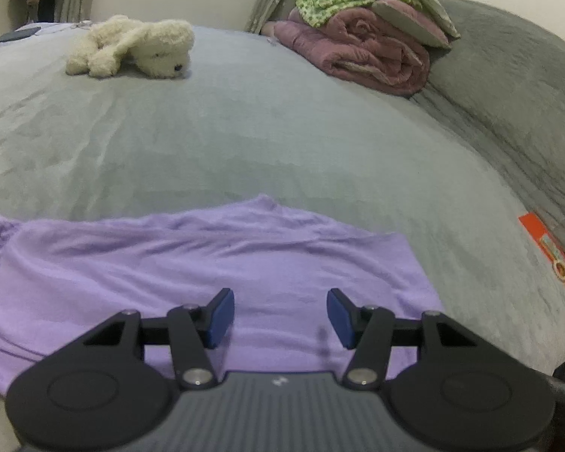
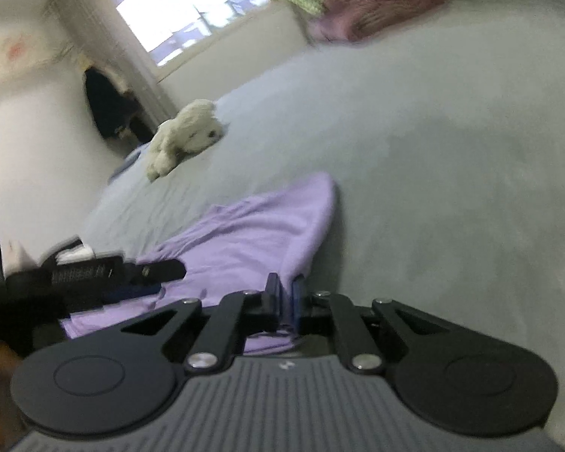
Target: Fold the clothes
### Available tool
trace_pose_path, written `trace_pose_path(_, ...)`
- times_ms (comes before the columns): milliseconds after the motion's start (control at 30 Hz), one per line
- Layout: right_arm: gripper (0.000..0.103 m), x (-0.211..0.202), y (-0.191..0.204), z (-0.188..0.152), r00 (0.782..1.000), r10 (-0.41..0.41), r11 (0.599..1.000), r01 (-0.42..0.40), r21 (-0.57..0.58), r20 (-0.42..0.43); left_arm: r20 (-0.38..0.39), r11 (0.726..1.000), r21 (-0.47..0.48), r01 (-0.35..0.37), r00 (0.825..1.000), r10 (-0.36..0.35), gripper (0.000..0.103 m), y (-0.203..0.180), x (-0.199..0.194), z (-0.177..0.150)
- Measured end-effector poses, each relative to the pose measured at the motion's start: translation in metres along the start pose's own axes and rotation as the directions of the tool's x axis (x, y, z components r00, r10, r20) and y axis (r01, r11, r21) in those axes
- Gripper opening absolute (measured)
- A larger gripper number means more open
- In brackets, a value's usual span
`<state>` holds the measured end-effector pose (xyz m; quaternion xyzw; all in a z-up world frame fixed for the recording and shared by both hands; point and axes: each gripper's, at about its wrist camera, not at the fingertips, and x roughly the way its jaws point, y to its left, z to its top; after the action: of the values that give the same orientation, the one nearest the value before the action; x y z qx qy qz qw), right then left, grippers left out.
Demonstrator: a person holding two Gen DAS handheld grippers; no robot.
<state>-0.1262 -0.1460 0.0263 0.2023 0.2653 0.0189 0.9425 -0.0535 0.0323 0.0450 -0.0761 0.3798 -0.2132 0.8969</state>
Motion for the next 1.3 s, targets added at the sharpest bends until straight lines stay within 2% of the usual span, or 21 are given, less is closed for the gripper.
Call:
trace_pose_path(100,0.008,0.003,0.029,-0.006,1.0,-0.006,0.989,0.01,-0.144,0.026,0.019,0.999,-0.033,0.036,0.999,-0.035,0.057,0.006,-0.005,0.004)
trace_pose_path(200,0.008,0.009,0.048,-0.017,1.0,0.001,0.972,0.006,-0.233,0.03,0.009,0.989,-0.105,0.106,0.994,-0.105,0.062,0.015,-0.003,0.006)
trace_pose_path(267,0.008,0.014,0.057,-0.023,1.0,-0.001,0.963,0.009,-0.268,0.031,-0.011,0.971,-0.172,0.168,0.985,-0.172,0.063,0.022,0.001,0.005)
trace_pose_path(367,0.008,0.018,0.063,-0.03,0.999,0.001,0.956,0.009,-0.294,0.034,-0.012,0.953,-0.215,0.216,0.975,-0.223,0.063,0.025,0.004,0.004)
trace_pose_path(533,0.008,0.015,0.078,-0.036,0.998,0.015,0.919,0.012,-0.394,0.064,0.003,0.961,-0.146,0.235,0.972,-0.237,0.064,0.014,-0.001,0.007)
trace_pose_path(667,0.008,0.02,0.084,-0.041,0.998,0.025,0.894,0.001,-0.449,0.051,-0.02,0.969,-0.03,0.245,0.969,-0.245,0.065,0.0,0.0,0.01)
trace_pose_path(767,0.008,0.025,0.083,-0.044,0.999,0.022,0.885,-0.001,-0.465,0.04,-0.028,0.975,0.12,0.185,0.983,-0.183,0.065,-0.014,-0.001,0.012)
trace_pose_path(900,0.008,0.03,0.084,-0.044,0.999,0.016,0.874,0.005,-0.485,0.039,-0.025,0.949,0.293,0.117,0.993,-0.115,0.065,-0.029,-0.002,0.013)
trace_pose_path(1100,0.008,0.036,0.087,-0.043,0.999,0.018,0.859,0.004,-0.513,0.038,-0.053,0.942,0.31,0.13,0.991,-0.119,0.065,-0.028,0.001,0.018)
trace_pose_path(1300,0.008,0.04,0.09,-0.043,0.999,0.014,0.845,0.008,-0.534,0.038,-0.101,0.941,0.289,0.177,0.983,-0.154,0.058,-0.028,0.015,0.02)
